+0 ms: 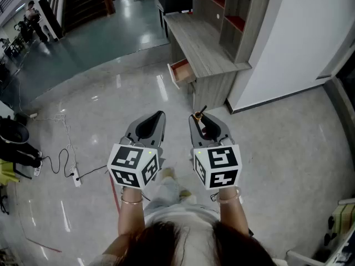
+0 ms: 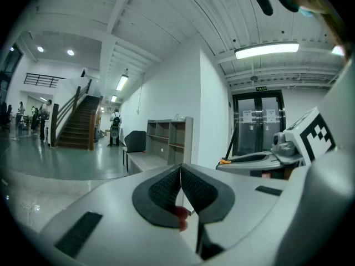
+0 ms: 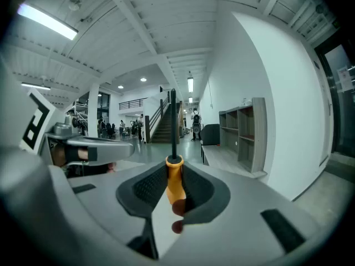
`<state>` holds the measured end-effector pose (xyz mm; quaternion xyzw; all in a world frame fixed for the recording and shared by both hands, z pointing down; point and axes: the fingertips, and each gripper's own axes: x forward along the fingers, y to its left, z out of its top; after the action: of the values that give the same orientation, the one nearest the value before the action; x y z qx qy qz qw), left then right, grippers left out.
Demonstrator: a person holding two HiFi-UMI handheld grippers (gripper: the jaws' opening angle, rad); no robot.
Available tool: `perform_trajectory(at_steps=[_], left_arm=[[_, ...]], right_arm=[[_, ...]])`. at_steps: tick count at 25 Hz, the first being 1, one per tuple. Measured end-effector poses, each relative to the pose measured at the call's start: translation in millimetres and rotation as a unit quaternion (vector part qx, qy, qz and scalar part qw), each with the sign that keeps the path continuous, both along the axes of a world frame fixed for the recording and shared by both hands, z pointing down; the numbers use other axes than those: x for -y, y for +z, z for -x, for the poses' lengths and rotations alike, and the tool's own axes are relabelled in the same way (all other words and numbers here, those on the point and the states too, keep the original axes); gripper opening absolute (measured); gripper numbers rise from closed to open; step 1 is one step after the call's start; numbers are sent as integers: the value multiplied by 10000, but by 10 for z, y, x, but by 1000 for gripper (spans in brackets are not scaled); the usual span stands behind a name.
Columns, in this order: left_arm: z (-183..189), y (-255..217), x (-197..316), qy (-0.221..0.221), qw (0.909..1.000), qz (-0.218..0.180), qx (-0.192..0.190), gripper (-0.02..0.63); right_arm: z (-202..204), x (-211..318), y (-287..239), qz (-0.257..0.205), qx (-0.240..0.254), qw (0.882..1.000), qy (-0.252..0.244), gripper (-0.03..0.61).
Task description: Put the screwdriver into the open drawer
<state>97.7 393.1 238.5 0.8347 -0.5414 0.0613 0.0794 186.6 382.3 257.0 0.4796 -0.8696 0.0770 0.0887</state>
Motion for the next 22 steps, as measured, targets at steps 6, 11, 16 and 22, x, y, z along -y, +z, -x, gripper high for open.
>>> perform_trajectory(at_steps=[6,11,16,22], left_arm=[[213,-3,346,75,10000,-51,14,18],[441,0,732,170,9998,-52,-8,18],[682,16,1082,309,9995,-4,-19,18],[930,59,1368,504,9987,38,-79,18]], right_arm=[[194,314,71,15,-131,9999,85,92],[356,686,64,11,-176,9995,264,92],[594,1024,46,43,-143,9992,361,92],[908,1334,63,79,-169,9989,429,94]])
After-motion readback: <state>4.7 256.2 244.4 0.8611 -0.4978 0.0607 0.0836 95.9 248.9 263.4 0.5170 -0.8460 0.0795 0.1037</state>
